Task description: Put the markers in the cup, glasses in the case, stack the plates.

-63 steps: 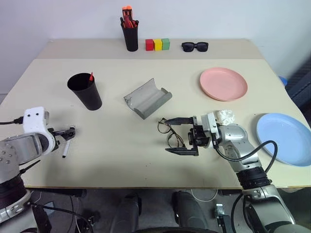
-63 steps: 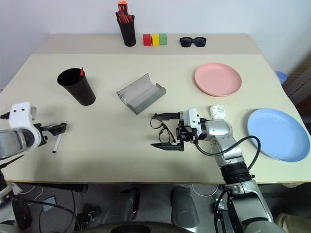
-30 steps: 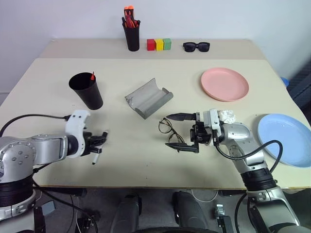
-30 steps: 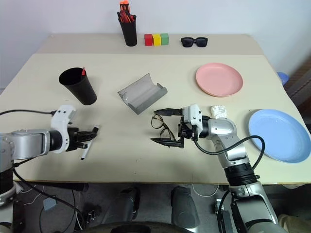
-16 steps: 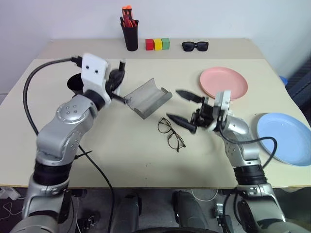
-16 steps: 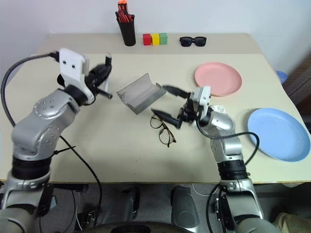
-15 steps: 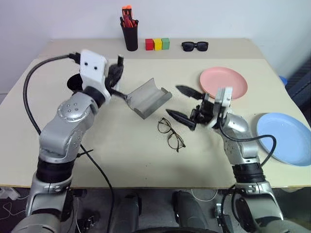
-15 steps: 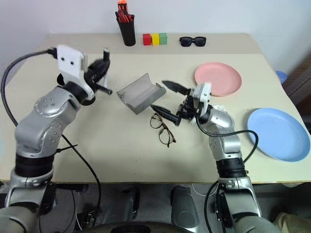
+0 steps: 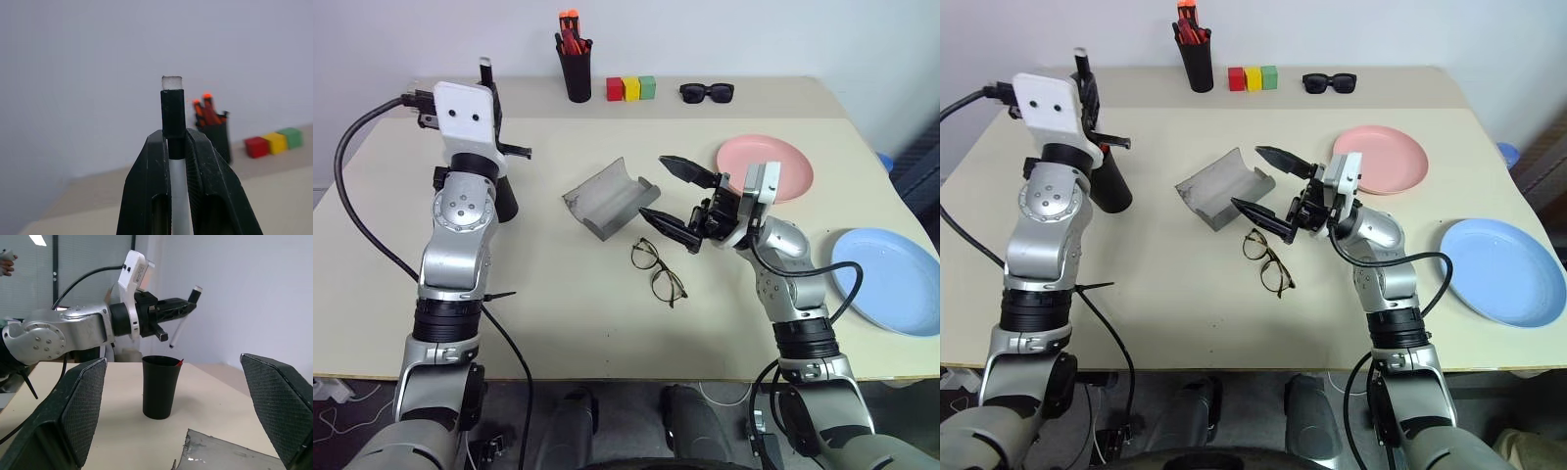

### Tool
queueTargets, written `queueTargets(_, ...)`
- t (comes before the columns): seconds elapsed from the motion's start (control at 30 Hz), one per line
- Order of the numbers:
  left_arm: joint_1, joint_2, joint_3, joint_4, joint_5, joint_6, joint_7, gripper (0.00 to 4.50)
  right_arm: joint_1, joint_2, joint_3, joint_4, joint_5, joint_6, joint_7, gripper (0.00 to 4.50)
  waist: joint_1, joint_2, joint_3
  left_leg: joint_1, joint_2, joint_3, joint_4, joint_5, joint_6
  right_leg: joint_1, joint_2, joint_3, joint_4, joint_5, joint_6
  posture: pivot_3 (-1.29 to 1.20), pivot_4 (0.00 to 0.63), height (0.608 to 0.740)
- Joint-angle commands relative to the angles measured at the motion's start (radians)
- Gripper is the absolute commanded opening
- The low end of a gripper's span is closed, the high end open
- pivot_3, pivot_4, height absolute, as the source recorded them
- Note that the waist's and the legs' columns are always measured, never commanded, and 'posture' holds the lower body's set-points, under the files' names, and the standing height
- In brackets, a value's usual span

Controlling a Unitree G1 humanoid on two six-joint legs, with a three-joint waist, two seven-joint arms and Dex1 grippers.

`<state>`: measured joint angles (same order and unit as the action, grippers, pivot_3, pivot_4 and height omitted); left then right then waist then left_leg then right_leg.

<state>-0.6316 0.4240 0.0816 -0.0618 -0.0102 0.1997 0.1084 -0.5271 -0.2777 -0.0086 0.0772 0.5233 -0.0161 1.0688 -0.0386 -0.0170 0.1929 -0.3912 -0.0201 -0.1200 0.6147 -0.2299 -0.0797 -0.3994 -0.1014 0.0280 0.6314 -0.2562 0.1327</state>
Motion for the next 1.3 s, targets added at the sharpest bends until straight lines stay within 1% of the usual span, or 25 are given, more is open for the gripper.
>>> queueTargets(0.03, 0.006, 0.019, 0.055, 0.042, 0.069, -0.09, 0.048, 0.05, -0.018, 0.007, -0.003, -0.005, 0.002, -0.02, 0.005, 4.5, -0.002, 0.0, 0.0, 0.0, 0.0, 0.0, 0.0, 0.0, 0.0, 0.0, 0.0, 0.0, 0.0, 0.0, 0.0, 0.0, 0.15, 0.74)
queueTargets(0.2, -0.004, 0.009, 0.081, 0.142, 0.092, -0.152, 0.069, 0.05, -0.02, 0.012, 0.002, -0.002, -0.001, -0.021, 0.001, 4.5, -0.001, 0.0, 0.0, 0.0, 0.0, 0.0, 0.0, 0.0, 0.0, 0.0, 0.0, 0.0, 0.001, 0.0, 0.0, 0.0, 0.15, 0.74)
queueTargets(0.57, 0.015, -0.05, 0.081, 0.227, 0.084, -0.181, 0.063, 0.05, -0.014, 0.0, -0.008, 0.003, -0.002, -0.031, 0.008, 4.5, 0.0, 0.0, 0.0, 0.0, 0.0, 0.0, 0.0, 0.0, 0.0, 0.0, 0.0, 0.0, 0.001, 0.0, 0.0, 0.0, 0.15, 0.74)
queueTargets(0.6, 0.019, -0.057, 0.079, 0.226, 0.081, -0.173, 0.055, 0.89, -0.012, -0.001, -0.01, 0.004, -0.003, -0.033, 0.009, 4.5, 0.0, 0.0, 0.0, 0.0, 0.0, 0.0, 0.0, 0.0, 0.0, 0.0, 0.0, 0.0, 0.001, 0.0, 0.0, 0.0, 0.15, 0.74)
queueTargets(0.63, 0.022, -0.063, 0.078, 0.225, 0.078, -0.168, 0.049, 1.16, -0.011, -0.002, -0.011, 0.005, -0.003, -0.034, 0.009, 4.5, -0.002, 0.0, 0.0, 0.0, 0.0, 0.0, 0.0, 0.0, 0.0, 0.0, 0.0, 0.0, 0.001, 0.0, 0.0, 0.0, 0.15, 0.74)
queueTargets(0.7, 0.025, -0.071, 0.079, 0.223, 0.076, -0.166, 0.043, 2.19, -0.01, -0.004, -0.012, 0.005, -0.003, -0.034, 0.009, 4.5, -0.002, 0.0, 0.0, 0.0, 0.0, 0.0, 0.0, 0.0, 0.0, 0.0, 0.0, 0.0, 0.001, 0.0, 0.0, 0.0, 0.15, 0.74)
queueTargets(0.77, 0.029, -0.081, 0.075, 0.216, 0.062, -0.178, 0.016, 3.12, -0.008, -0.007, -0.011, -0.007, -0.007, -0.025, -0.001, 4.5, -0.002, 0.0, 0.0, 0.0, 0.0, 0.0, 0.0, 0.0, 0.0, -0.001, 0.0, 0.0, 0.001, 0.0, 0.0, 0.0, 0.15, 0.74)
queueTargets(0.83, 0.032, -0.088, 0.072, 0.21, 0.049, -0.186, -0.008, 3.12, -0.006, -0.01, -0.008, -0.021, -0.01, -0.014, -0.014, 4.5, -0.001, 0.0, 0.0, 0.0, 0.0, 0.0, 0.0, 0.0, 0.0, 0.0, 0.0, 0.0, 0.001, 0.0, 0.0, 0.0, 0.15, 0.74)
queueTargets(0.97, 0.003, -0.109, 0.042, 0.122, -0.013, -0.146, -0.117, 3.12, 0.016, -0.026, -0.008, -0.076, -0.009, 0.028, -0.059, 4.5, 0.002, 0.0, 0.0, 0.0, 0.0, 0.0, 0.0, 0.0, 0.0, -0.001, 0.0, 0.0, 0.001, 0.0, 0.0, 0.0, 0.15, 0.74)
queueTargets(1.1, -0.055, -0.116, -0.019, -0.038, -0.162, 0.153, -0.29, 3.12, 0.05, -0.058, -0.025, -0.128, -0.005, 0.06, -0.095, 4.5, 0.008, 0.0, 0.0, -0.001, 0.0, 0.0, 0.001, 0.0, 0.0, 0.0, 0.0, -0.001, 0.001, 0.0, 0.0, 0.0, 0.15, 0.74)
queueTargets(1.13, -0.074, -0.112, -0.035, -0.066, -0.207, 0.265, -0.327, 3.12, 0.066, -0.066, -0.032, -0.141, -0.005, 0.06, -0.104, 4.5, 0.009, 0.0, 0.0, -0.001, 0.0, 0.0, 0.001, 0.0, 0.0, 0.0, 0.0, 0.0, 0.001, 0.0, 0.0, 0.0, 0.15, 0.74)
queueTargets(1.23, -0.147, -0.088, -0.091, -0.101, -0.303, 0.588, -0.417, 3.12, 0.105, -0.088, -0.052, -0.166, -0.004, 0.057, -0.124, 4.5, 0.005, 0.0, 0.0, 0.0, 0.0, 0.0, 0.001, 0.0, 0.0, 0.0, 0.0, -0.001, 0.001, 0.0, 0.001, 0.0, 0.15, 0.74)
queueTargets(1.3, -0.189, -0.072, -0.124, -0.091, -0.306, 0.728, -0.425, 3.12, 0.118, -0.096, -0.057, -0.172, -0.004, 0.051, -0.132, 4.5, -0.002, 0.0, 0.0, 0.0, 0.0, 0.0, 0.001, 0.0, 0.0, 0.0, 0.0, 0.0, 0.001, 0.0, 0.001, 0.0, 0.15, 0.74)
